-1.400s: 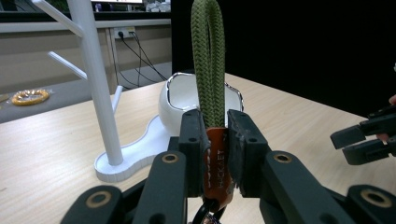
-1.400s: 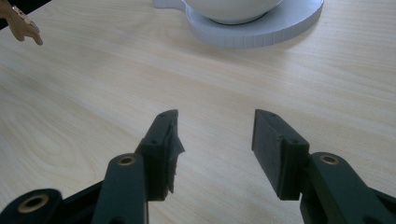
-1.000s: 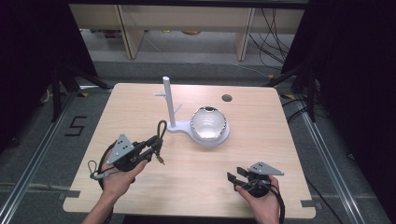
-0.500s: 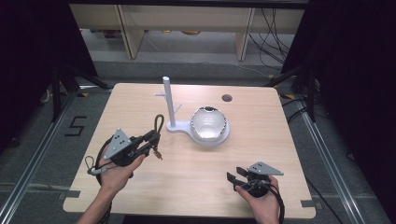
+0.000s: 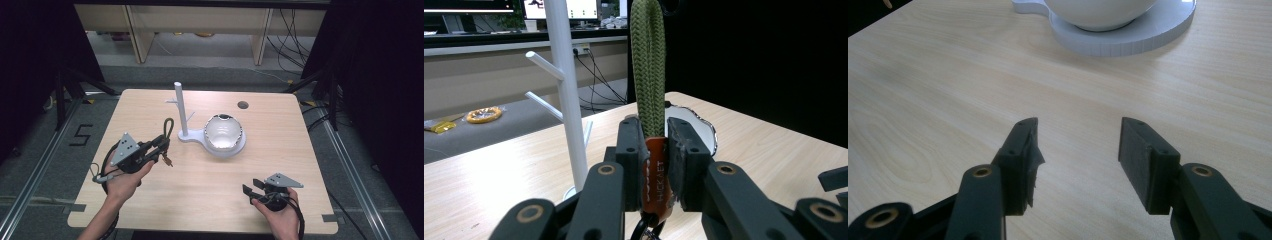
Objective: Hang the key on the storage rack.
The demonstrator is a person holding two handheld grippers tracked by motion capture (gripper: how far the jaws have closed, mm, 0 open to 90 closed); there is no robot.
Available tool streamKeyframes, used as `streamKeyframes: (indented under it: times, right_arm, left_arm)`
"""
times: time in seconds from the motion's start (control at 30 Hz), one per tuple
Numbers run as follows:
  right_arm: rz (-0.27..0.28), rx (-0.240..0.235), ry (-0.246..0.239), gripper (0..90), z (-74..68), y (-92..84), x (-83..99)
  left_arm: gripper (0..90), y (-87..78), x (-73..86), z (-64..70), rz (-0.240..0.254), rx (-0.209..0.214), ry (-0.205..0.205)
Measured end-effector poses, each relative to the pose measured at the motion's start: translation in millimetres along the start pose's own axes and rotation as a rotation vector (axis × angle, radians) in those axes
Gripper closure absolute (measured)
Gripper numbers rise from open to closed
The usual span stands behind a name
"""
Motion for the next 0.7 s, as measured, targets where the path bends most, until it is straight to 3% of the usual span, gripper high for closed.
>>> streamKeyframes:
  times: [0.07, 0.17, 0.2, 0.23, 0.27, 0.33, 0.37, 0.4, 0.43, 0.7]
  right_arm:
    - [0.013, 0.004, -0.036, 51.0, 2.9, 0.8, -1.6]
    - [0.002, 0.012, -0.046, 51.0, 3.7, 0.2, -0.3]
    - [0.003, -0.014, -0.003, 51.0, -2.0, 0.5, 0.4]
    - [0.003, -0.014, -0.003, 51.0, -2.0, 0.5, 0.4]
    - [0.014, -0.005, -0.043, 51.0, 1.5, 1.2, -0.9]
    - [0.014, -0.005, -0.043, 51.0, 1.6, 1.1, -1.0]
    - [0.006, -0.006, -0.016, 50.9, -0.5, 0.8, 0.2]
    - [0.006, -0.006, -0.016, 50.9, -0.5, 0.8, 0.2]
    - [0.007, 0.004, -0.049, 50.9, 3.2, -0.3, -1.0]
    - [0.012, -0.005, -0.033, 50.9, 1.8, -0.4, -1.7]
  left_arm:
    - [76.2, 0.6, -0.5, -2.5, -0.002, -0.007, -0.002]
    - [76.2, 1.7, -1.3, -5.7, -0.003, -0.015, 0.002]
    - [76.2, 2.5, -1.7, -7.9, -0.005, -0.023, 0.005]
    - [76.2, 2.5, -1.7, -7.9, -0.005, -0.023, 0.005]
    - [76.2, 3.5, -1.9, -9.6, -0.006, -0.026, 0.005]
    - [76.3, 4.2, -1.7, -10.8, -0.009, -0.028, 0.005]
    - [76.3, 4.8, -1.9, -11.6, -0.008, -0.03, 0.004]
    - [76.3, 5.5, -1.9, -12.5, -0.008, -0.031, 0.007]
    - [76.3, 6.4, -1.9, -13.9, -0.01, -0.036, 0.008]
    - [76.3, 10.9, -4.7, -22.0, -0.012, -0.058, 0.017]
Point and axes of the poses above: each handheld gripper's, and its own axes: y roughly forward along the jaws, x roughly out of its underside, z roughly to its right, the point moved 10 cm from there along y, roughly forward along the jaws, and after that the axes turned 2 degrees about z, right-handed, at the moved point
